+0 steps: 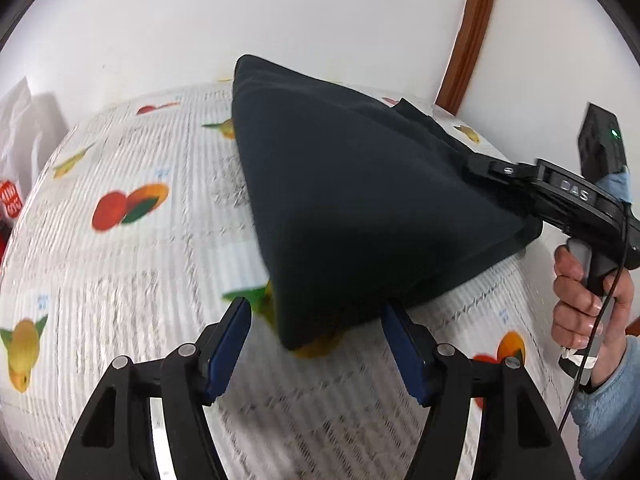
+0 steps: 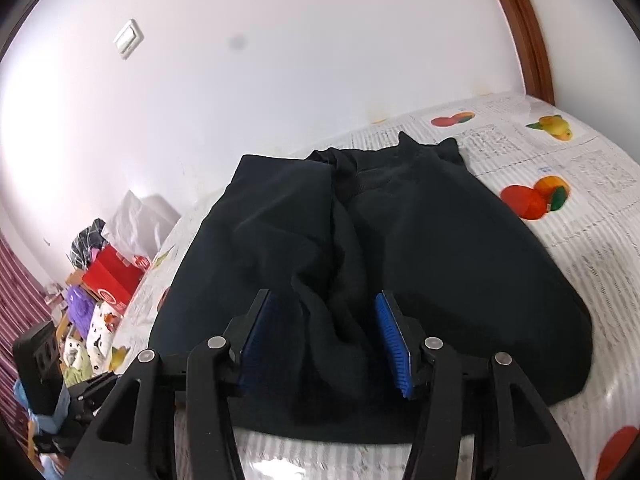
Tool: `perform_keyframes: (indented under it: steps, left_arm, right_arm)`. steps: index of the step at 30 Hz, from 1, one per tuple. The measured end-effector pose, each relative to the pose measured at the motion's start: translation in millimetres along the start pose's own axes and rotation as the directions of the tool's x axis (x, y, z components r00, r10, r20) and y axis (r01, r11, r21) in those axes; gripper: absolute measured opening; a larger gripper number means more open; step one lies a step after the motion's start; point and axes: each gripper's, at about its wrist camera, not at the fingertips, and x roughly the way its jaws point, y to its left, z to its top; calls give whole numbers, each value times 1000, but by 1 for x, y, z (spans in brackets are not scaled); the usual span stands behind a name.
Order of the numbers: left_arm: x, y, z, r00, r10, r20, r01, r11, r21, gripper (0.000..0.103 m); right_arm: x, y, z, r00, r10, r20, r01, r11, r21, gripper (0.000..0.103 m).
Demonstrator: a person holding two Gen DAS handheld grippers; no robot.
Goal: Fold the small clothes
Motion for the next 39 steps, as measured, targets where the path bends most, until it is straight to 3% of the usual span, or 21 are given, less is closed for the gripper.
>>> perform_keyframes:
  steps: [3, 6, 7, 8, 9, 13, 15, 20, 26, 28, 30, 32, 36, 39]
  left_arm:
    - [13, -4, 8, 1000, 2, -19, -2, 1000, 2, 65]
    - [26, -10, 12, 999, 18, -33, -18, 1000, -1, 66]
    - [30, -12, 13, 999, 33, -38, -33, 999, 3, 67]
    - [34, -14, 14, 998, 48, -44, -47, 999, 7, 68]
    - [36, -14, 14, 998, 48, -45, -48, 999, 5, 68]
    - [38, -10, 14, 998, 41, -48, -41, 999, 3, 68]
    - [36, -9, 13, 998, 41, -44, -41, 999, 2, 68]
    - [40, -23, 19, 999, 42, -32, -41, 999, 33, 65]
    - [50, -31, 25, 995, 91, -48, -89, 995, 41, 68]
    - [51, -29, 26, 995, 86, -52, -84, 996, 39, 68]
    - [50, -27, 26, 995, 79, -54, -77, 997, 27, 68]
    - [50, -27, 26, 995, 79, -53, -78, 997, 28, 68]
    - [50, -29, 26, 995, 91, -48, -89, 995, 40, 69]
    - [51, -25, 27, 995, 78, -58, -76, 996, 39, 69]
  right_arm:
    - [18, 2, 5, 999, 14, -40, -14, 1000, 20, 52]
    - [37, 7, 9, 998, -22, -56, 24, 999, 34, 47]
    - [40, 8, 10, 998, -36, -55, 37, 999, 32, 25]
    - [42, 11, 13, 998, -35, -55, 37, 999, 24, 11]
    - [41, 12, 15, 998, -30, -54, 30, 999, 12, 10]
    - [-1, -7, 25, 995, 48, 85, -49, 999, 11, 8]
    - [-15, -24, 25, 990, 14, 138, -24, 997, 69, 8]
    - [-2, -43, 18, 998, -48, 42, 43, 994, 96, 9]
    - [-2, -29, 24, 996, -81, 40, 79, 996, 34, 8]
    - [-18, -25, 32, 993, -59, 104, 60, 998, -10, 8]
    - [-37, -34, 36, 983, -41, 180, 37, 999, 22, 8]
    - [-52, -54, 35, 972, -76, 224, 59, 995, 81, 8]
    - [-30, -88, 21, 985, -140, 102, 125, 983, 136, 8]
    - [-28, -87, 16, 983, -166, 73, 158, 981, 109, 12]
